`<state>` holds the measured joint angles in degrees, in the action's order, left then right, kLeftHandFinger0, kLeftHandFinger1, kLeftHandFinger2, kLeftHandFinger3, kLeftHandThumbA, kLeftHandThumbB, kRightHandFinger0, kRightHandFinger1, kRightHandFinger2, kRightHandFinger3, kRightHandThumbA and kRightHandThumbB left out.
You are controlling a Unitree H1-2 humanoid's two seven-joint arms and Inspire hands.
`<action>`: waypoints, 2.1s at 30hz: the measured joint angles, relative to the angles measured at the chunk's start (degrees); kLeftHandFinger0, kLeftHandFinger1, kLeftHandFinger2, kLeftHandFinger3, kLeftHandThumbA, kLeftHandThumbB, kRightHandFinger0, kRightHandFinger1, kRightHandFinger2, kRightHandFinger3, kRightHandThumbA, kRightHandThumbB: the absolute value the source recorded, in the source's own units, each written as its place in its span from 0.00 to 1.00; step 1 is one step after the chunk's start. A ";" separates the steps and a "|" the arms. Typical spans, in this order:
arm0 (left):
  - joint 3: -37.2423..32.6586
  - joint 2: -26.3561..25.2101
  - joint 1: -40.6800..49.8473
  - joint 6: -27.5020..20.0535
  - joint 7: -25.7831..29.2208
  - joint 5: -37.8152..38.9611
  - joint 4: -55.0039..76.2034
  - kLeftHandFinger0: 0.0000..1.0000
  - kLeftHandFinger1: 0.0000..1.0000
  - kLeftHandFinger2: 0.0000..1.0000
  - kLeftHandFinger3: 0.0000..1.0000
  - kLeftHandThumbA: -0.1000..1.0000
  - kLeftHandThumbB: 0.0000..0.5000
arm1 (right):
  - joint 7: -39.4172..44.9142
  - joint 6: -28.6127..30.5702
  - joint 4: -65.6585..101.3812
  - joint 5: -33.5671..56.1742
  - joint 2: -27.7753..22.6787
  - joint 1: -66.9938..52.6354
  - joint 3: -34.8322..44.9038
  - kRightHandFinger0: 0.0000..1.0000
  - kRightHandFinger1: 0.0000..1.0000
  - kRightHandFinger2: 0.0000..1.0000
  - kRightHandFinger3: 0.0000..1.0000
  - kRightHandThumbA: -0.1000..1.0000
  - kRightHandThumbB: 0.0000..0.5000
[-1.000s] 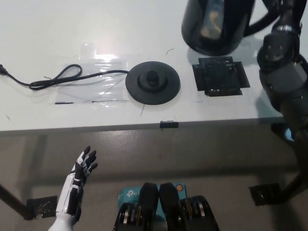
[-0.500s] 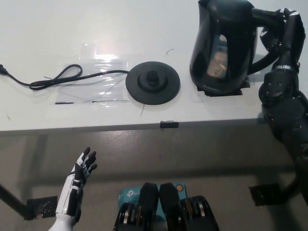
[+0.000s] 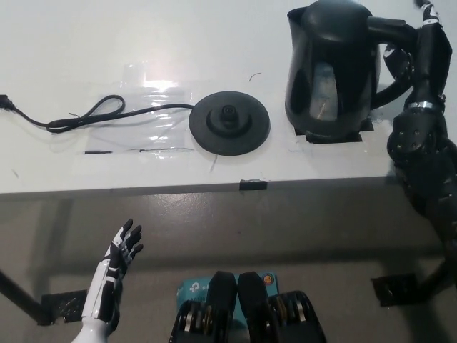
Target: Use the right hand to grab the handle of the kettle from the base and place it on the right side
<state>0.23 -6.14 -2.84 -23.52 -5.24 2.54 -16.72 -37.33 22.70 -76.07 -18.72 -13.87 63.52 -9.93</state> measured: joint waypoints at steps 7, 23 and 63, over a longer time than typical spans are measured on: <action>0.00 0.05 0.01 0.00 0.01 0.11 -0.05 1.00 1.00 1.00 1.00 1.00 0.98 | 8.32 0.00 2.15 0.39 -1.91 -1.00 -0.19 1.00 1.00 1.00 1.00 0.63 1.00; 0.23 -0.02 0.03 -0.07 -0.01 0.95 -0.06 1.00 1.00 1.00 1.00 1.00 1.00 | 25.97 -0.10 6.52 0.85 -7.50 -1.78 -1.84 1.00 1.00 1.00 1.00 0.61 1.00; 0.22 -0.55 -0.23 0.03 0.00 1.51 -0.72 1.00 1.00 1.00 1.00 1.00 1.00 | 44.74 -10.93 72.52 14.92 -8.87 -38.75 15.89 1.00 1.00 1.00 1.00 1.00 0.87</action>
<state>0.45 -6.69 -3.07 -23.48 -5.24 4.05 -17.44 7.41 11.77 -3.55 -3.79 -22.75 24.78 5.96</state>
